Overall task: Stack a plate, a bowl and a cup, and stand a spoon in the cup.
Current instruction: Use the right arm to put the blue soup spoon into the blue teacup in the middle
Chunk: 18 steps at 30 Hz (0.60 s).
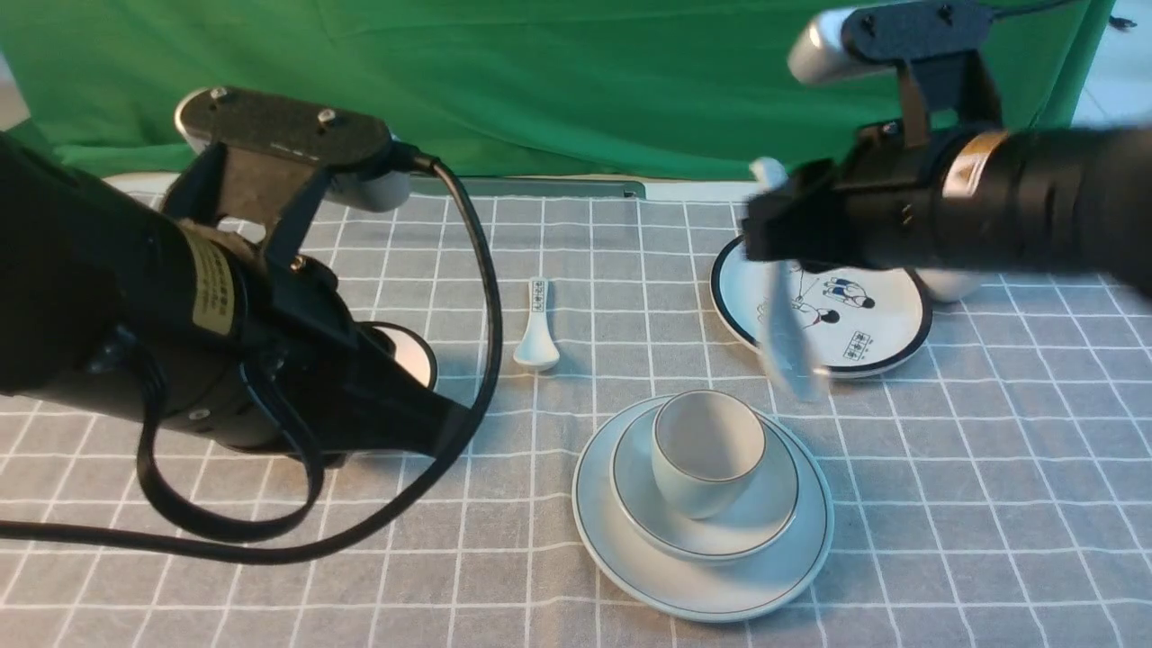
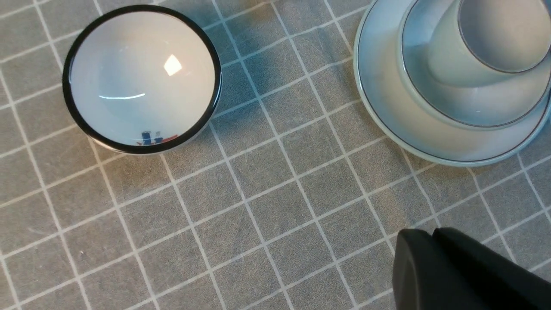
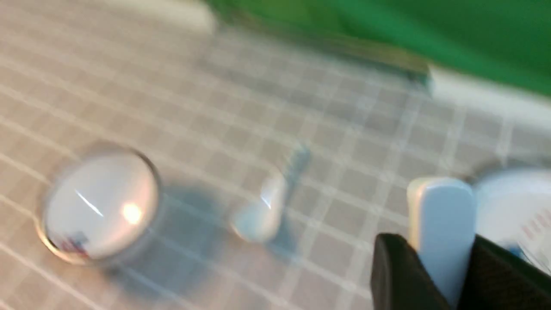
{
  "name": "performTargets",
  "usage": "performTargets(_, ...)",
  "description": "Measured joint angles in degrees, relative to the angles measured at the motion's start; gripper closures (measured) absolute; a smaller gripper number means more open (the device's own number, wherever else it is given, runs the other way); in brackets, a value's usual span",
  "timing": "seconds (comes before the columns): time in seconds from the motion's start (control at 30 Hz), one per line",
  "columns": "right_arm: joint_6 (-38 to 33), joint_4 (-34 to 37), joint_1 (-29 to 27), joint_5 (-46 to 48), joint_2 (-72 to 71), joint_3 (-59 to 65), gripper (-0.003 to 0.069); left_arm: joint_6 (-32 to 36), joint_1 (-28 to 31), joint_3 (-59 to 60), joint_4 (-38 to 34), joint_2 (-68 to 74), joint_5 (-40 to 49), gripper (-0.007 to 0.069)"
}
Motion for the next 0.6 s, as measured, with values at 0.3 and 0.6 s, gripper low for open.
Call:
performTargets(0.3,0.05,0.17,5.23,-18.33,4.68,8.94,0.0476,-0.2,0.0,0.32,1.67,-0.11,-0.64,0.0616)
performTargets(0.6,-0.49,0.46,5.25,-19.06,8.2,9.39,0.0476,-0.25,0.0,0.36,2.12,-0.11,-0.68,0.0616)
